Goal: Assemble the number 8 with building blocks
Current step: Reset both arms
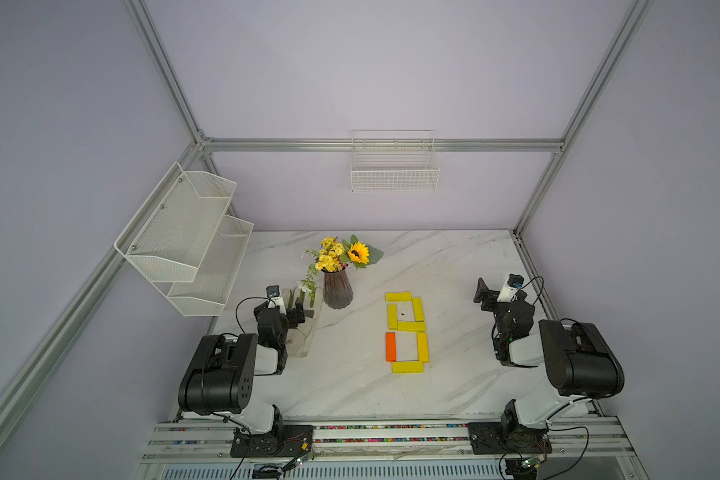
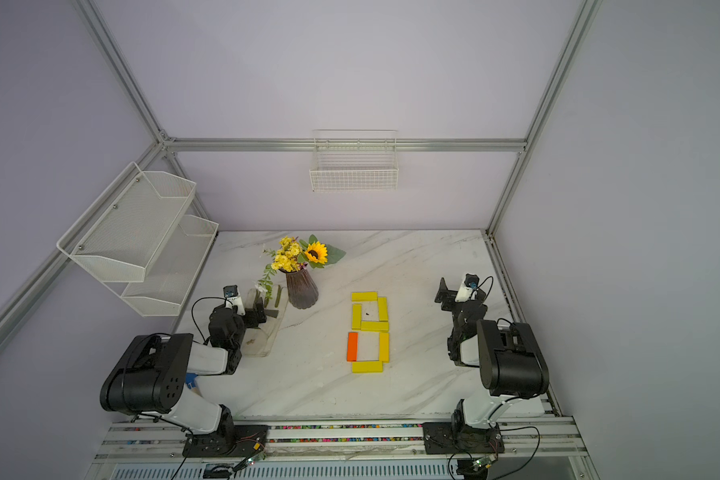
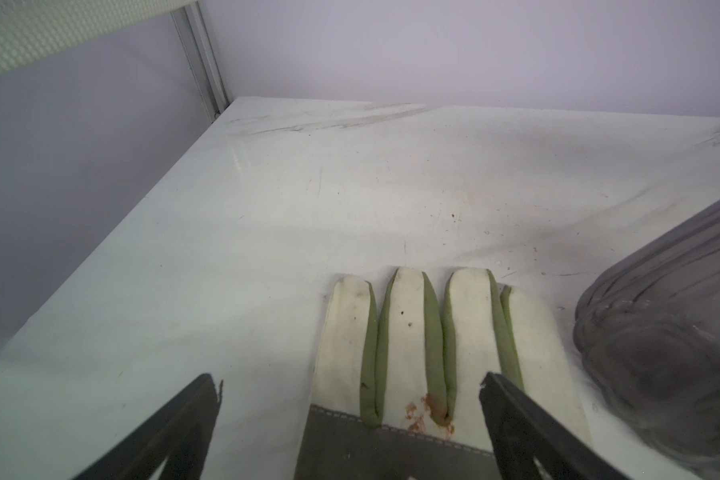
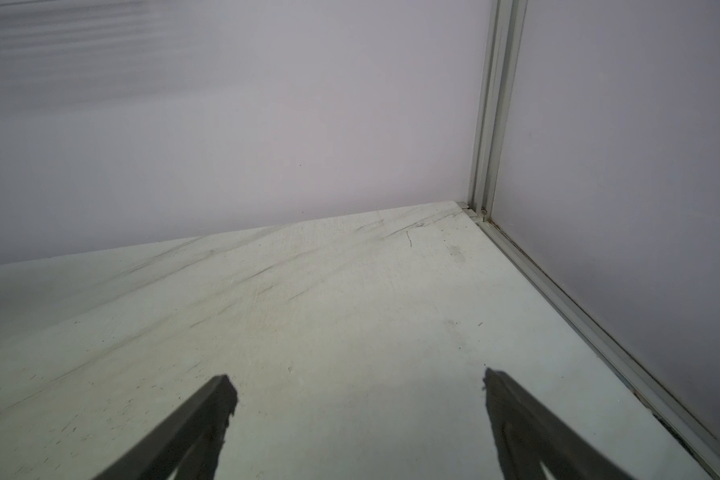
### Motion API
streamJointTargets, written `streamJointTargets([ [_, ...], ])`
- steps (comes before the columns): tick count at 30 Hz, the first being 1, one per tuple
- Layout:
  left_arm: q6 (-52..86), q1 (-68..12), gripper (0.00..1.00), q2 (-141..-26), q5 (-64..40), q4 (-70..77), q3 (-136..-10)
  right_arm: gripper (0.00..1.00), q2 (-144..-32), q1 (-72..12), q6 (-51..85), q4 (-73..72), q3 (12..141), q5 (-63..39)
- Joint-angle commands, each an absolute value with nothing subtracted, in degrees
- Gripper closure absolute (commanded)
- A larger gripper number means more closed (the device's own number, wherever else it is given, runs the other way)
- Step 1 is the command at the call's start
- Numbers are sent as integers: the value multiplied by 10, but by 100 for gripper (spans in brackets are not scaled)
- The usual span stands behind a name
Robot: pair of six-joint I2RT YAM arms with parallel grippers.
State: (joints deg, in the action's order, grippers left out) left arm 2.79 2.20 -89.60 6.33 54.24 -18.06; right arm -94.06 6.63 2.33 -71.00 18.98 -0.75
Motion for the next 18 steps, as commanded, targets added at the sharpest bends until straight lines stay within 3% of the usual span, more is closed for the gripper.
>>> streamJointTargets([
  [1, 7, 26, 0, -898, 38, 567, -201, 3, -939, 63, 27, -702, 193, 0],
  [12, 21, 27, 0, -890, 70, 576, -192, 3, -940, 61, 23, -695, 198, 0],
  [18, 13, 22, 0, -889, 67, 513, -222, 3, -940, 56, 17, -689, 199, -1],
])
